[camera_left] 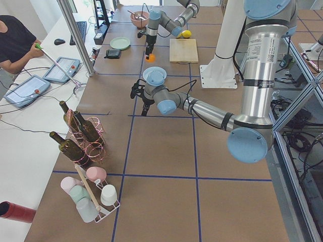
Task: Pick orange to plate
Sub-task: 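Carry the orange with the right gripper and lower it onto the light blue plate, then open the right gripper and lift it away from the plate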
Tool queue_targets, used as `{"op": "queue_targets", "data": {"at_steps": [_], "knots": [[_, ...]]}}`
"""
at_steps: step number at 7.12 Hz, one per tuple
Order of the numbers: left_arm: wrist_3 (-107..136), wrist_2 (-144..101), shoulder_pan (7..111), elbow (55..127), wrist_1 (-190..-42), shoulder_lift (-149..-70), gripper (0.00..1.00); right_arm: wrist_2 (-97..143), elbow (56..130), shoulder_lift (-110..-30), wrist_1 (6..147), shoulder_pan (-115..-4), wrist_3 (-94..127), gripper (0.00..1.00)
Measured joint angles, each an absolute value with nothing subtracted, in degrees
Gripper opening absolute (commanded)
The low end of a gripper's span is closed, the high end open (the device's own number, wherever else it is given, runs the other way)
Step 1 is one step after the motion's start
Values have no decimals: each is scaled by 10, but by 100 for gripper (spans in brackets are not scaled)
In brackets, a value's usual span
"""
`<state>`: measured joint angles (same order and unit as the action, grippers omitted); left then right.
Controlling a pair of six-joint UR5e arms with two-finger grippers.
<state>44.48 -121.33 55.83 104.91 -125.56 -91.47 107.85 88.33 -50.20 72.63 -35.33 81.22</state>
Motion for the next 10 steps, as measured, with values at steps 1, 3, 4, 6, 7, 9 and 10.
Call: {"op": "queue_targets", "data": {"at_steps": [1,3,4,6,7,9,10], "knots": [[406,-1243,589,1047,-1256,-904,100,1047,861,-481,727,-326,821,0],[384,-1274,616,1045,-1259,-899,100,1013,814,-445,728,-295,825,97],[369,-1277,619,1044,-1262,-895,100,1008,801,-433,728,-289,824,100],[303,-1279,620,1041,-1268,-877,100,1010,801,-425,741,-287,822,100],[271,-1279,620,1033,-1269,-871,100,1012,819,-424,775,-289,818,100],[246,-1278,634,1003,-1265,-868,100,1016,899,-428,915,-306,765,100],[242,-1279,649,991,-1263,-868,100,1021,953,-436,1005,-329,710,100]]}}
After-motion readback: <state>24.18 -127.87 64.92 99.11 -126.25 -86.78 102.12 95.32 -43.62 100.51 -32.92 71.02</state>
